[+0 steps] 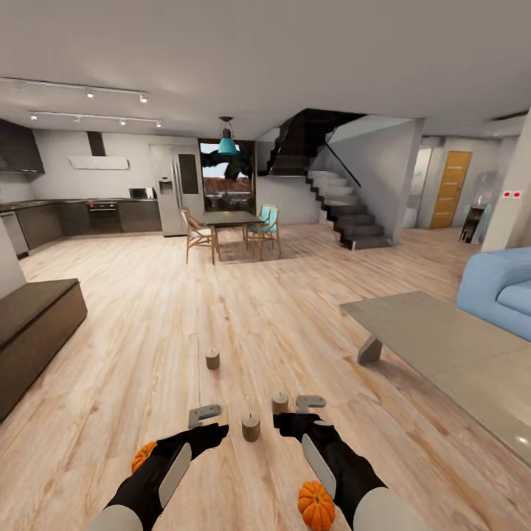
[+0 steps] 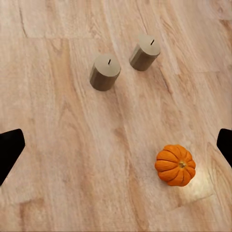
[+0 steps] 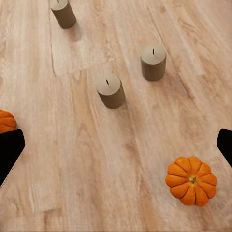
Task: Place each of the two pumpkins and all three candles from the living room inside a cabinet in the living room (use any cabinet), then make sure every cabinet is closed, and position the cauldron so it is next to a table in the living room.
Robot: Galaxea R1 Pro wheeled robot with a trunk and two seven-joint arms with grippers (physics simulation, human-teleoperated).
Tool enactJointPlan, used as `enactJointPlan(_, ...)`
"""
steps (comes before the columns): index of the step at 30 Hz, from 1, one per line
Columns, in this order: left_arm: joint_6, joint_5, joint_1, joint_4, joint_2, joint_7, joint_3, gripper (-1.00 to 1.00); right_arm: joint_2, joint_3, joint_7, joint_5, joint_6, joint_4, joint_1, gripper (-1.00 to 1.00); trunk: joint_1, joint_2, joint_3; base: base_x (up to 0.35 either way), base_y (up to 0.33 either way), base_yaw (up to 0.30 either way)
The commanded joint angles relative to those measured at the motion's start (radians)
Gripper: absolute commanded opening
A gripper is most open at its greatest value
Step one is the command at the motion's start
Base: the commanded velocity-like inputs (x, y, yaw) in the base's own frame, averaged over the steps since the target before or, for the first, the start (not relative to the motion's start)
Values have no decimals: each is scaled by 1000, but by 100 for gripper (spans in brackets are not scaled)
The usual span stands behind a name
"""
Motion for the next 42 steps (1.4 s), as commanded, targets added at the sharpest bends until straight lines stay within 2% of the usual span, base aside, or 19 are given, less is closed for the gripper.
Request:
enactJointPlan(1,4,7,0,-1,0,2,-2,100,-1,5,-10,-10,4,-2,-1,100,0,0,-1,247,134,93)
enactJointPlan(4,4,7,0,-1,0,2,-3,100,-1,8,-11,-10,4,-2,0,100,0,0,1,261,97,166)
enactJointPlan(9,4,7,0,-1,0,2,-3,100,-1,36,-12,-10,2,-2,-1,100,0,0,4,279,19,224)
enactJointPlan(17,4,6,0,-1,0,2,-3,100,-1,41,-12,-10,3,-2,-1,100,0,0,11,177,1,235)
enactJointPlan(36,4,4,0,-1,-2,1,-4,100,-1,41,-12,-10,4,-2,-1,100,0,0,26,-144,42,236)
enactJointPlan(42,4,6,0,-1,-1,1,-3,100,-1,42,-12,-10,4,-2,0,100,0,0,31,26,1,236)
